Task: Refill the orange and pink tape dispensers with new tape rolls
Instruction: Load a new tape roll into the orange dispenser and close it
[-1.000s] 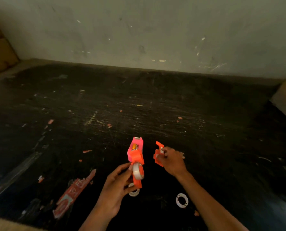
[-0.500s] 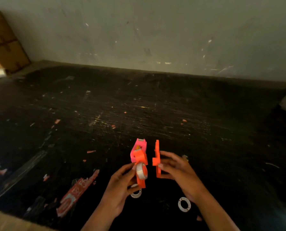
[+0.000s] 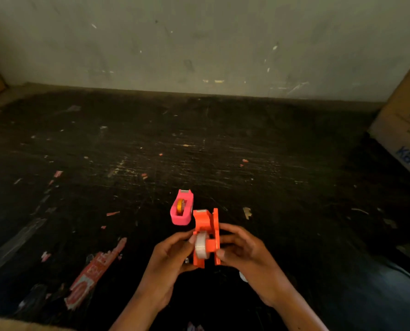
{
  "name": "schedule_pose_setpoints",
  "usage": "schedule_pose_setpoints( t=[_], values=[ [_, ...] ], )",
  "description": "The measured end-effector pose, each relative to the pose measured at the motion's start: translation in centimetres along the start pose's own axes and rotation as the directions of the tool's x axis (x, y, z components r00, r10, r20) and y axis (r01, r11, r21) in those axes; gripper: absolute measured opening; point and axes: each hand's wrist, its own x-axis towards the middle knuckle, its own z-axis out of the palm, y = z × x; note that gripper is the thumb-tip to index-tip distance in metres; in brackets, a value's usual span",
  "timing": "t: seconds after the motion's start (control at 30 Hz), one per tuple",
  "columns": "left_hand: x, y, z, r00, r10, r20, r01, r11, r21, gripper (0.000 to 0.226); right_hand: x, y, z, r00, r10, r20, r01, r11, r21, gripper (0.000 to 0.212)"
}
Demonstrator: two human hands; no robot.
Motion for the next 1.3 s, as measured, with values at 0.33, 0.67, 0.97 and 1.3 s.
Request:
schedule_pose_setpoints(
  t=[0.33,0.67,0.97,1.3],
  values=[
    [-1.0,0.0,0.7,0.996,0.091,-0.025,-0.090,0.995,0.052,0.023,-0.9,-0.3,0.3,0.997,-0.076,-0.020,0.074,0.994,-0.080,0.040],
    [-1.1,0.0,0.9,0.991,0.130,-0.032,-0.126,0.986,0.105,0.023,-0.8,0.0,0.9,0.997,-0.071,-0.028,0.067,0.989,-0.129,0.039],
    [-0.9,0.7,1.2,0.969,0.247,0.018,-0.247,0.956,0.159,0.023,-0.8,-0.9,0.7,0.993,-0.117,0.006,0.117,0.983,-0.144,0.029],
    [0.7,1.9,3.0,0.994,0.065,0.092,-0.054,0.991,-0.121,0.039,-0.3,-2.3,0.5,0.985,-0.167,-0.043,0.169,0.985,0.028,0.037]
  ],
)
